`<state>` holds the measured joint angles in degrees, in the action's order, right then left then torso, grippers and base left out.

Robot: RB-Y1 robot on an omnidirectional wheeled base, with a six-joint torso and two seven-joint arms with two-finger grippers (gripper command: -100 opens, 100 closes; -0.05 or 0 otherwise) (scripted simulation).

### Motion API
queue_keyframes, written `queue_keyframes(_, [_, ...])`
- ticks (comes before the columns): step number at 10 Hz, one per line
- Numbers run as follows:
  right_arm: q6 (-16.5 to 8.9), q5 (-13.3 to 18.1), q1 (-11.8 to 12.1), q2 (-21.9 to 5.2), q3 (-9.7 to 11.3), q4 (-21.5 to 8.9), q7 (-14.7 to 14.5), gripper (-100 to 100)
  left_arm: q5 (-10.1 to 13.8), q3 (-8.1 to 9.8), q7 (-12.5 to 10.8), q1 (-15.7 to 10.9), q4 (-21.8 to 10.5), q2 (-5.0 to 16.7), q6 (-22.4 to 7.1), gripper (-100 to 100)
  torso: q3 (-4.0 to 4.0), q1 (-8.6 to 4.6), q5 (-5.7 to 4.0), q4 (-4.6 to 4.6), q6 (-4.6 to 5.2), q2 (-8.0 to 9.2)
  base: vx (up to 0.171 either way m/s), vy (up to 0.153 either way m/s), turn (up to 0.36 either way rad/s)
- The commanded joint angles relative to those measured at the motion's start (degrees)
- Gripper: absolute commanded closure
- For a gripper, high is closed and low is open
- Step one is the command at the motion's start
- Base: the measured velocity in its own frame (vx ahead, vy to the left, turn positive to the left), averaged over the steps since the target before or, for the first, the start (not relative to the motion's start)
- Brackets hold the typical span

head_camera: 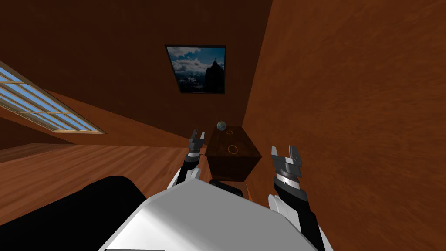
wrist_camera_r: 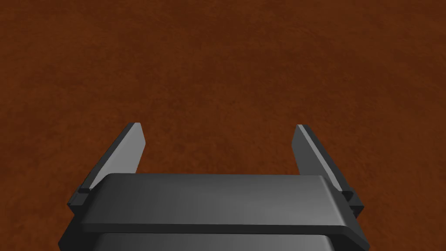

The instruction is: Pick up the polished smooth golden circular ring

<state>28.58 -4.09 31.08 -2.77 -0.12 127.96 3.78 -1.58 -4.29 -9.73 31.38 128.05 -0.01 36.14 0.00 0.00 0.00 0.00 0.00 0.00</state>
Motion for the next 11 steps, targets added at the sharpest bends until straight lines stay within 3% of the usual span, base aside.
queue_keyframes(1, [0.13,0.14,-0.65,-1.87,-0.3,-0.64,-1.02,-100,0.0,0.0,0.0,0.0,0.0,0.0,0.0,0,0.0,0.0,0.0,0.0,0.0,0.0,-0.062,0.014,0.168])
queue_keyframes(6, [1.05,1.81,-3.08,-7.12,-1.79,-4.0,-5.49,-100,0.0,-0.01,0.0,-0.02,0.0,-0.01,0.0,0,0.32,0.18,0.04,0.12,-0.02,0.54,-0.145,0.041,0.184])
queue_keyframes(11, [3.19,6.68,-5.37,-14.81,-3.97,-10.12,-11.79,-100,0.0,-0.01,0.0,-0.02,0.0,-0.01,0.0,0,0.34,0.26,0.07,0.13,0.0,0.58,-0.143,0.101,0.246])
